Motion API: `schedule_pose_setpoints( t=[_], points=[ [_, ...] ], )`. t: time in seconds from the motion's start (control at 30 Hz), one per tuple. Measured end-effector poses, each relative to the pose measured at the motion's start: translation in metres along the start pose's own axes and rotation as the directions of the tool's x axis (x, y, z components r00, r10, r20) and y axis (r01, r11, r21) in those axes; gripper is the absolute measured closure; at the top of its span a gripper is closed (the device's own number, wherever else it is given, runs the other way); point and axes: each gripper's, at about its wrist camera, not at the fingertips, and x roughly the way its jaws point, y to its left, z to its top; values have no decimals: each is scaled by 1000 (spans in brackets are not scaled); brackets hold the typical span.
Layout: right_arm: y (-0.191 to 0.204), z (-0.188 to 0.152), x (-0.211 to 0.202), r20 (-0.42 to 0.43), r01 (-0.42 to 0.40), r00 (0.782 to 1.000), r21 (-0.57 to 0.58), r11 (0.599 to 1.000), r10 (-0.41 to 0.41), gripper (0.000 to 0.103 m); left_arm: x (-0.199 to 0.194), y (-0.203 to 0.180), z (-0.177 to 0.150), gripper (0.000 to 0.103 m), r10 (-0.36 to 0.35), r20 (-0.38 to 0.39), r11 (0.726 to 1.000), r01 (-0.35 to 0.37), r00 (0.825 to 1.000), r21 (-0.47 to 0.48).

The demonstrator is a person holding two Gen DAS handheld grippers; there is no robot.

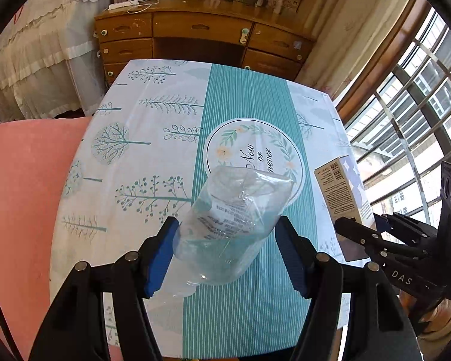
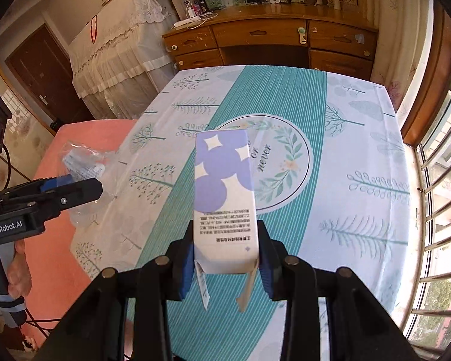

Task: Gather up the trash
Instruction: 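Carry the plastic bottle and purple-dotted carton with both grippers over the bin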

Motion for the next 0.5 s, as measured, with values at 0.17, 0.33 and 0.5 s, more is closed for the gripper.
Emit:
schedule_pose_setpoints(
  t=[0.17, 0.33, 0.5],
  points=[
    [46, -49, -35, 51, 19, 998, 51, 999, -22, 67, -52, 15, -41, 39, -43, 24, 998, 42, 999, 50],
    [92, -102, -63, 89, 40, 995, 95, 995, -48, 67, -97, 32, -86, 39, -90, 53, 991, 84, 995, 105],
    [127, -152, -81, 87, 55, 994, 117, 992, -65, 67, -123, 43, -132, 39, -132, 52, 983, 124, 990, 139]
  ],
)
